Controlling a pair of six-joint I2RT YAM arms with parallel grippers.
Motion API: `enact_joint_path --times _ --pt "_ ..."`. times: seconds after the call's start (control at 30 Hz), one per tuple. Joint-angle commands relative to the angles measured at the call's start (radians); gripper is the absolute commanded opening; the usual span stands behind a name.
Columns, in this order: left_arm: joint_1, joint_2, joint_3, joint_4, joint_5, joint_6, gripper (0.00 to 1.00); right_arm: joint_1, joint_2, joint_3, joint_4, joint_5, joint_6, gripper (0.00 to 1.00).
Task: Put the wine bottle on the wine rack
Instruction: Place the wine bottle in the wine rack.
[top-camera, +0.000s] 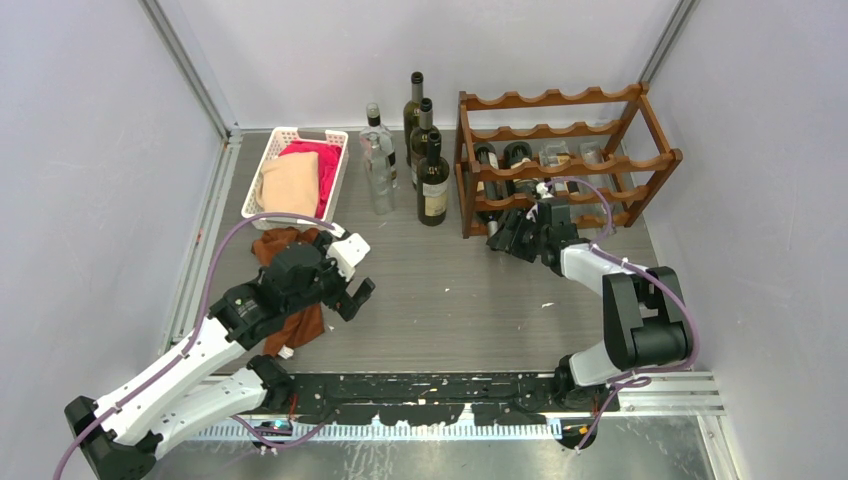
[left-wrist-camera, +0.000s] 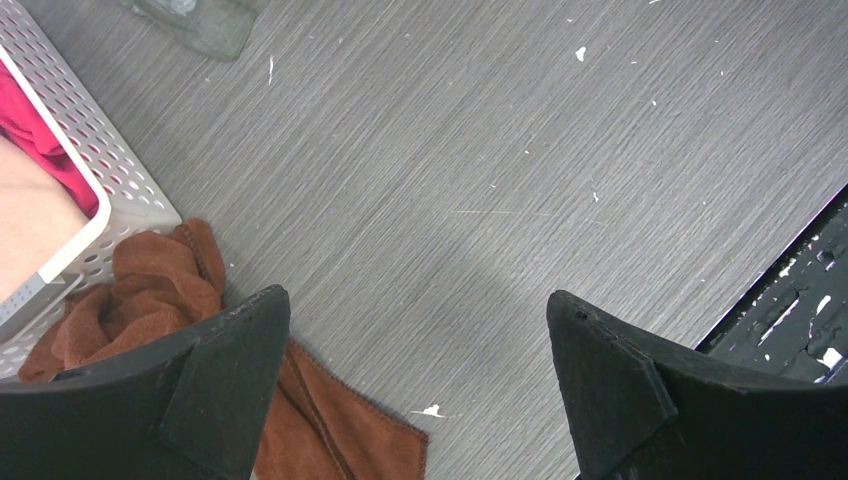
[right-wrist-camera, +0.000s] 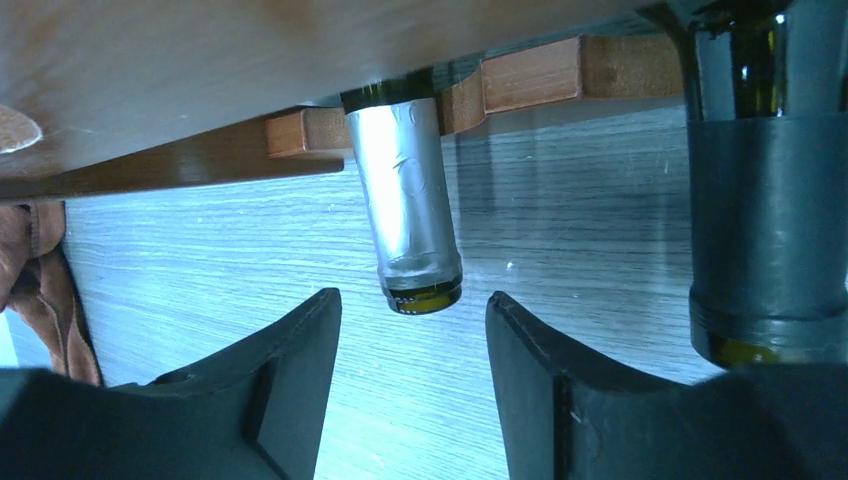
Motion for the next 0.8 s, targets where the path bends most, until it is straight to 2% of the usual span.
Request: enact_joint_path --times 0.0,0.47,0.7,0.77 --pt "0.004 -0.019 0.021 0.05 0.017 0.002 0.98 -0.004 -0.012 0.002 -0.013 0.003 -0.007 0.59" --pt "0.004 -0.017 0.021 0.05 0.017 0.003 0.98 -0.004 0.073 0.031 0.044 -0.007 0.038 0.34" --pt "0.004 -0.014 0.021 0.05 0.017 0.003 0.98 -0.004 0.068 0.033 0.084 0.017 0.042 0.29" --pt "0.004 -0.015 0.022 0.05 0.017 0.004 0.98 -0.004 0.065 0.037 0.072 -0.001 0.031 0.33"
